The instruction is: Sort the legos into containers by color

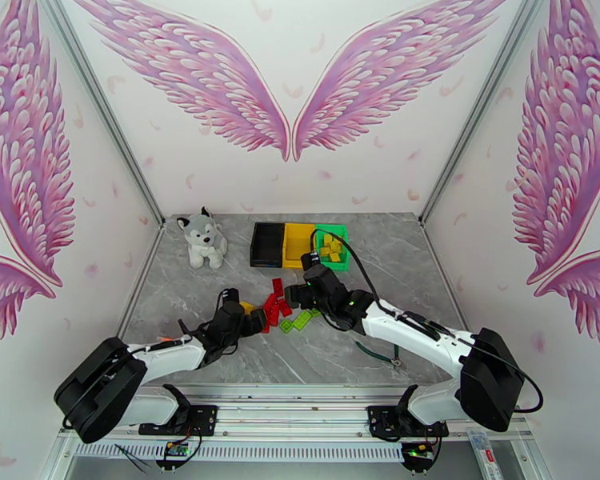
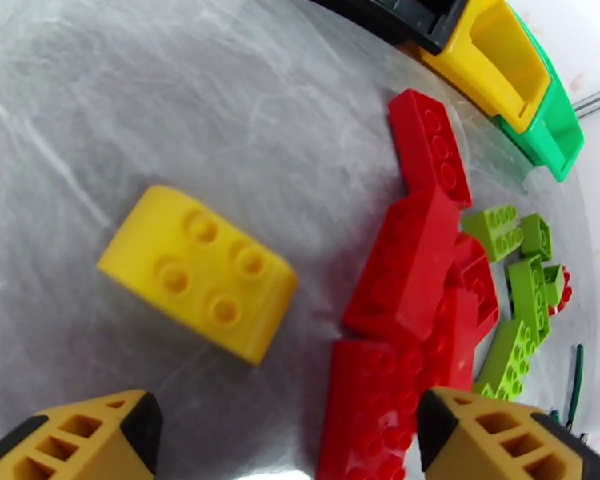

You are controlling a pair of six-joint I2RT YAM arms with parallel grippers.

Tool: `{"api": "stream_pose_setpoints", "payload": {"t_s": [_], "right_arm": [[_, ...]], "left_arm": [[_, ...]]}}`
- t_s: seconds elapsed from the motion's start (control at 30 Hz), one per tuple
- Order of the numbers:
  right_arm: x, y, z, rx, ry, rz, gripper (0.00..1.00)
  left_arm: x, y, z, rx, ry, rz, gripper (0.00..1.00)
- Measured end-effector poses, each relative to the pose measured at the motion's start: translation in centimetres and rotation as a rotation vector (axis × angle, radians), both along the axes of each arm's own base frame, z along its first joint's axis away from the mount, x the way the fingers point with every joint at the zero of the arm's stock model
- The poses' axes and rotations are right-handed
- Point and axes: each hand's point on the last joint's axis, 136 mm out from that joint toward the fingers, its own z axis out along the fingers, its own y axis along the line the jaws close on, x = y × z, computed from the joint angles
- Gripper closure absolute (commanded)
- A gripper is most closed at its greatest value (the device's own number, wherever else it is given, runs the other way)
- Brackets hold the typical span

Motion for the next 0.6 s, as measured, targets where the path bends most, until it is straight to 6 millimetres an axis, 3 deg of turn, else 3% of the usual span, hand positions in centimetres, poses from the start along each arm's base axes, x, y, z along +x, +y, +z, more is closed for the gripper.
{"api": "stream_pose_setpoints", "payload": {"t_s": [0.33, 0.6], "right_arm": [[0.1, -0.2, 0.0, -0.006, -0.004, -0.009, 0.14], [0.1, -0.6, 1.1, 0.004, -0.031, -0.023, 0.13]], "left_arm": [[4.1, 0.6, -0.1, 0.018, -0.009, 0.079, 0.17], [6.6, 0.7, -0.9, 0.176, 0.028, 0.049, 0.31]]}}
